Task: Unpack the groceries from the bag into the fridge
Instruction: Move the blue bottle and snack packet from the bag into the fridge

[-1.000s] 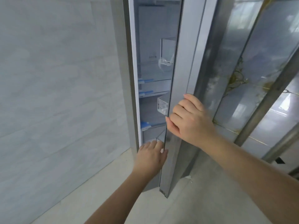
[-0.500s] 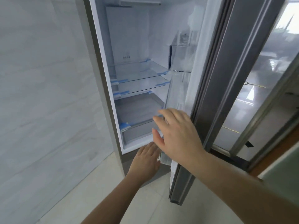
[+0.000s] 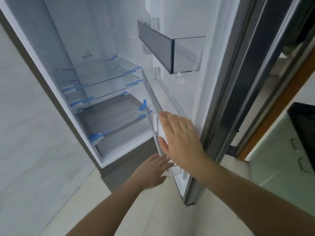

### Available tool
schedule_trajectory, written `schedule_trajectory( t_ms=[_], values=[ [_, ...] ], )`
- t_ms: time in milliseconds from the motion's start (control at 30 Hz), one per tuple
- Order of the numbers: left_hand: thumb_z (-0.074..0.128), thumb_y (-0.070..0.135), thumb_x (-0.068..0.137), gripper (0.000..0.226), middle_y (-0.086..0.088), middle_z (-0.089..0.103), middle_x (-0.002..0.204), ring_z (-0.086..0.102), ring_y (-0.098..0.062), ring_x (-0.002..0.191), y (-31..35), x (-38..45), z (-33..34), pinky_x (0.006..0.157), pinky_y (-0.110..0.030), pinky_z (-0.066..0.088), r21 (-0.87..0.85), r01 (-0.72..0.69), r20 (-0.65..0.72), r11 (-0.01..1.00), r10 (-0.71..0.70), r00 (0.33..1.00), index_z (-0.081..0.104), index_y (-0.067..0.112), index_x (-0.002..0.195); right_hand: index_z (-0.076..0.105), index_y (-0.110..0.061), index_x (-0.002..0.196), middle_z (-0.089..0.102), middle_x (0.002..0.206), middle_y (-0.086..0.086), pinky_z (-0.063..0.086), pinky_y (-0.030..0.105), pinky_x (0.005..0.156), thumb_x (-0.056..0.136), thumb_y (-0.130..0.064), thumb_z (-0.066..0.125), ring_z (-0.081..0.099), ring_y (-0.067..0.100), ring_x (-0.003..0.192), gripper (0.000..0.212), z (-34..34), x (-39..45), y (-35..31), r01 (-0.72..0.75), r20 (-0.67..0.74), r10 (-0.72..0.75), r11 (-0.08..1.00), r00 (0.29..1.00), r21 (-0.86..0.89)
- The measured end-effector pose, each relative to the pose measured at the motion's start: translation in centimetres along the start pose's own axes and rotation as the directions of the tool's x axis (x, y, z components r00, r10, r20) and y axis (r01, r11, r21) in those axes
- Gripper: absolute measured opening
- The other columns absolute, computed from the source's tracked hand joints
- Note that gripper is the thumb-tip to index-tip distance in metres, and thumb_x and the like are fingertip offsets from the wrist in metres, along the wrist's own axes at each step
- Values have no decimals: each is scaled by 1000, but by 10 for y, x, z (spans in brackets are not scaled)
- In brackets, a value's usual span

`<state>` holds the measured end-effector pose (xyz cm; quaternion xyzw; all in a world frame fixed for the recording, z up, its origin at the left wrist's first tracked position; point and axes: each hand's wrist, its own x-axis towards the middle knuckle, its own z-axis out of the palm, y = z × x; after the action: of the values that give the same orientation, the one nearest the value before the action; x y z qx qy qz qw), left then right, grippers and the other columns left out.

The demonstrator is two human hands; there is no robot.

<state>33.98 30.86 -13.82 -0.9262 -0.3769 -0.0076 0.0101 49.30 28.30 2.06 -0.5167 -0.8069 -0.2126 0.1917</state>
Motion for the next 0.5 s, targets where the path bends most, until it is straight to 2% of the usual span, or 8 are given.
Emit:
schedule_trajectory(
  t_ms=[67, 200, 267, 400, 500],
  values=[
    [50, 40, 95, 59, -3, 29, 160, 19, -22, 149, 2, 15, 1, 121, -41, 0, 4, -46, -4, 999, 46, 999, 34, 25, 150, 32, -6, 145, 54, 128, 12, 37, 40, 100, 94, -42, 42, 52, 27, 111, 63, 0, -8, 18, -40, -21, 40, 999, 999, -8],
    [51, 38, 94, 60, 3, 25, 162, 15, -17, 150, 5, 46, 11, 123, -44, 9, -29, -80, 4, 996, 80, 997, 28, 34, 150, 45, -7, 137, 61, 103, 10, 40, 41, 94, 96, -41, 39, 56, 27, 94, 54, 4, -18, 59, -100, -98, 97, 995, 990, -21],
    [52, 36, 94, 64, 3, 23, 162, 13, -17, 151, 7, 64, 12, 121, -40, 5, -32, -89, -6, 996, 89, 996, 23, 38, 151, 51, -8, 132, 63, 96, 9, 40, 41, 94, 96, -38, 41, 58, 26, 90, 48, 9, -21, 81, -116, -148, 112, 993, 983, -18],
    [50, 35, 96, 66, 5, 16, 164, 7, -16, 151, 11, 104, 13, 120, -38, 2, -24, -48, 10, 999, 48, 999, 16, 42, 153, 58, -9, 126, 64, 87, 9, 45, 41, 93, 96, -25, 52, 60, 25, 86, 35, 23, -25, 127, -102, -267, 108, 994, 957, 38],
    [52, 36, 94, 71, 4, 16, 164, 5, -17, 152, 11, 129, 15, 121, -43, 4, -11, 9, 22, 1000, -9, 1000, 12, 43, 153, 61, -10, 125, 65, 90, 10, 44, 40, 100, 95, -18, 58, 59, 24, 88, 32, 38, -28, 160, -100, -331, 114, 993, 937, 57]
  ],
)
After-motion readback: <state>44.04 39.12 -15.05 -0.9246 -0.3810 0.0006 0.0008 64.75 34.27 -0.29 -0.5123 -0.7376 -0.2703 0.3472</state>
